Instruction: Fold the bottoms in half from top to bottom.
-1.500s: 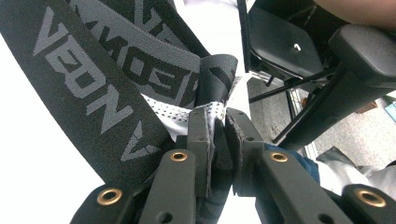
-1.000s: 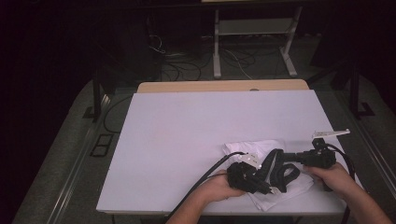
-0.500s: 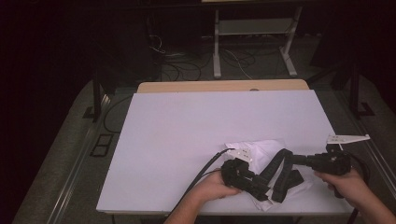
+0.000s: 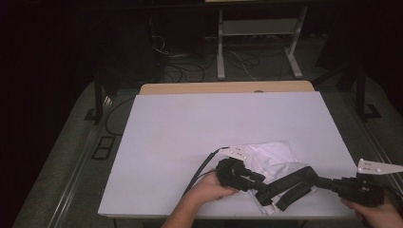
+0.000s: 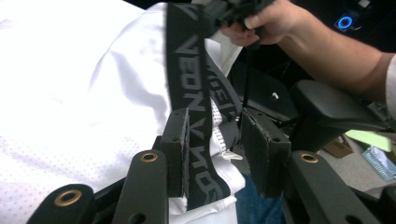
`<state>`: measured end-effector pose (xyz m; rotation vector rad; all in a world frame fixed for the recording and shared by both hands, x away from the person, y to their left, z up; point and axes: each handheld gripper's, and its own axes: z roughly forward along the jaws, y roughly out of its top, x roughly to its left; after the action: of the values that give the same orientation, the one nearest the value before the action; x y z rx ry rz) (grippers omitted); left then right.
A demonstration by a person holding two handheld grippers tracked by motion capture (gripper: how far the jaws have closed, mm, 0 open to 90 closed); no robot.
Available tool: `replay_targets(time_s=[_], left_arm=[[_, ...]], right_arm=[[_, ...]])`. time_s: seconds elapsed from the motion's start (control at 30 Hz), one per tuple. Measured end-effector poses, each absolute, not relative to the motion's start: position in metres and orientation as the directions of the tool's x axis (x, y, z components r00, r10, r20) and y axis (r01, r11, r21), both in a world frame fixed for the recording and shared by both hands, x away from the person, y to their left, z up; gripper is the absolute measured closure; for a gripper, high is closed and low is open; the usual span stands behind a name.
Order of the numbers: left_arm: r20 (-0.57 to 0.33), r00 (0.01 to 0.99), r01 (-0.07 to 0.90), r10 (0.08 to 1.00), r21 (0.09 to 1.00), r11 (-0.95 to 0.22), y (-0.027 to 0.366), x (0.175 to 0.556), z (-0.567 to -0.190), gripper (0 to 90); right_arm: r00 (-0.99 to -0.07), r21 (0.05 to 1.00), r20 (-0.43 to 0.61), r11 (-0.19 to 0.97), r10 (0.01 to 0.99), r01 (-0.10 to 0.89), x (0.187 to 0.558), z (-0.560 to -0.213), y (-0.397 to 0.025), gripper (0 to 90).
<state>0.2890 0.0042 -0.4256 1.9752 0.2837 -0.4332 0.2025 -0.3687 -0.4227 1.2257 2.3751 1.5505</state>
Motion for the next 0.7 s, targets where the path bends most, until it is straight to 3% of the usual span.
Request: replay_targets(time_s=[0.23,0.27,0.3,0.33,0.37,0.4,0.5,0.6,0.63,0.7], left_arm=[[-0.429,0.903,0.405,0.038,0.815,-0.414,0.007,0.294,-0.427,61.3],[-0.429,0.902,0.408,0.045,0.816,-0.409,0.008,0.295,-0.426,61.3],[-0.429,0.902,0.408,0.045,0.816,-0.409,0.008,0.295,-0.426,61.3],[-0.426,0.904,0.407,0.047,0.818,-0.406,0.009,0.295,-0.425,61.3],[-0.426,0.904,0.407,0.047,0.818,-0.406,0.009,0.295,-0.425,61.3],[-0.423,0.904,0.411,0.059,0.822,-0.395,0.011,0.297,-0.423,60.6],[-0.418,0.904,0.420,0.092,0.825,-0.378,0.013,0.302,-0.423,60.3],[-0.418,0.902,0.428,0.110,0.828,-0.364,0.013,0.303,-0.423,58.8],[-0.394,0.902,0.431,0.177,0.835,-0.343,0.014,0.305,-0.421,58.8],[-0.386,0.895,0.441,0.224,0.842,-0.311,0.016,0.308,-0.421,57.2]], right_arm=[[-0.674,0.773,0.390,0.174,0.628,0.609,0.188,-0.439,-0.377,87.2],[-0.701,0.774,0.411,0.184,0.583,0.606,0.186,-0.435,-0.380,81.1],[-0.701,0.774,0.411,0.184,0.583,0.606,0.186,-0.435,-0.380,81.1],[-0.714,0.773,0.425,0.188,0.556,0.606,0.186,-0.431,-0.381,73.0],[-0.714,0.773,0.425,0.188,0.556,0.606,0.186,-0.431,-0.381,73.0],[-0.753,0.822,0.394,0.164,0.527,0.545,0.182,-0.420,-0.386,62.3],[-0.730,0.855,0.370,0.097,0.575,0.510,0.189,-0.410,-0.385,57.3],[-0.720,0.865,0.363,0.074,0.592,0.497,0.193,-0.408,-0.382,59.5],[-0.712,0.866,0.364,0.062,0.601,0.496,0.199,-0.408,-0.378,62.5],[-0.704,0.862,0.334,0.101,0.627,0.498,0.212,-0.409,-0.361,69.7]])
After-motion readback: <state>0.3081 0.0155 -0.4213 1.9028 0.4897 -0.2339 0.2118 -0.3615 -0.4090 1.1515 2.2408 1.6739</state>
